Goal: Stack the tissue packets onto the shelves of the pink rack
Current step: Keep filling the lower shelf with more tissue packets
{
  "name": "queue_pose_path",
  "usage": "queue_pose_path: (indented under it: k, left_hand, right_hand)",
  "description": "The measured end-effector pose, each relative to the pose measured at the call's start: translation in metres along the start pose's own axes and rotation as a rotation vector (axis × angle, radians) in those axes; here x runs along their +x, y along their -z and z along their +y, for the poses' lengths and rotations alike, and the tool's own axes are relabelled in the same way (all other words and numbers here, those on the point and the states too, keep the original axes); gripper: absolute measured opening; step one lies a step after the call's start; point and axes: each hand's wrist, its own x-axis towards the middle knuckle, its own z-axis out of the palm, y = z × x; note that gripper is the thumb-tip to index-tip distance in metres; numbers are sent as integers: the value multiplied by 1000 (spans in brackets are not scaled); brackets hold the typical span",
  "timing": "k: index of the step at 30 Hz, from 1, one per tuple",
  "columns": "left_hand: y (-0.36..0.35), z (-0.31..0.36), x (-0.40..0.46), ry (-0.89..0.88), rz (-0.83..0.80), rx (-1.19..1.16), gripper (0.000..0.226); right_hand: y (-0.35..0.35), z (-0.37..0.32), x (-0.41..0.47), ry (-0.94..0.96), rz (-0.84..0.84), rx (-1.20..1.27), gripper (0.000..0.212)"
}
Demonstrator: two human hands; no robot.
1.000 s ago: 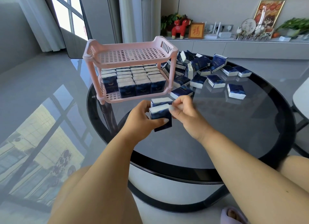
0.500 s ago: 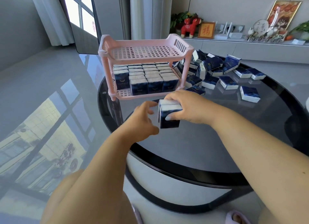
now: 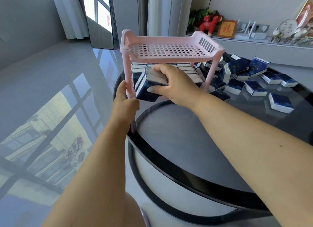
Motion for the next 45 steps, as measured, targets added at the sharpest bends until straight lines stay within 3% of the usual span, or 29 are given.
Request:
queue_pose_path:
  k: [6, 10, 18, 25, 34, 39, 42, 45]
  left_hand:
    - [12, 0, 8, 71, -79, -155, 77]
    - [14, 4, 5, 9, -176, -131, 41]
    - [13, 0, 4, -100, -240, -126, 59]
    - [13, -8, 12, -107, -212, -132, 77]
    - [13, -7, 12, -113, -220, -128, 72]
    - [13, -6, 10, -100, -210, -124, 67]
    - [11, -4, 9, -92, -206, -105, 49]
    - [11, -3, 8, -88, -199, -83, 45]
  right_hand:
    - [-15, 2, 21, 12, -18, -106, 47]
    - [-21, -1, 31, -13, -38, -231, 52]
    - [-31, 2, 58, -49, -70, -476, 44]
    - [-39, 12, 76, -87, -75, -611, 62]
    - [-52, 13, 82, -60, -127, -746, 53]
    - [-52, 16, 76, -103, -27, -652, 56]
    - [-57, 17, 74, -91, 30, -667, 51]
    - [-61, 16, 76, -71, 49, -711, 48]
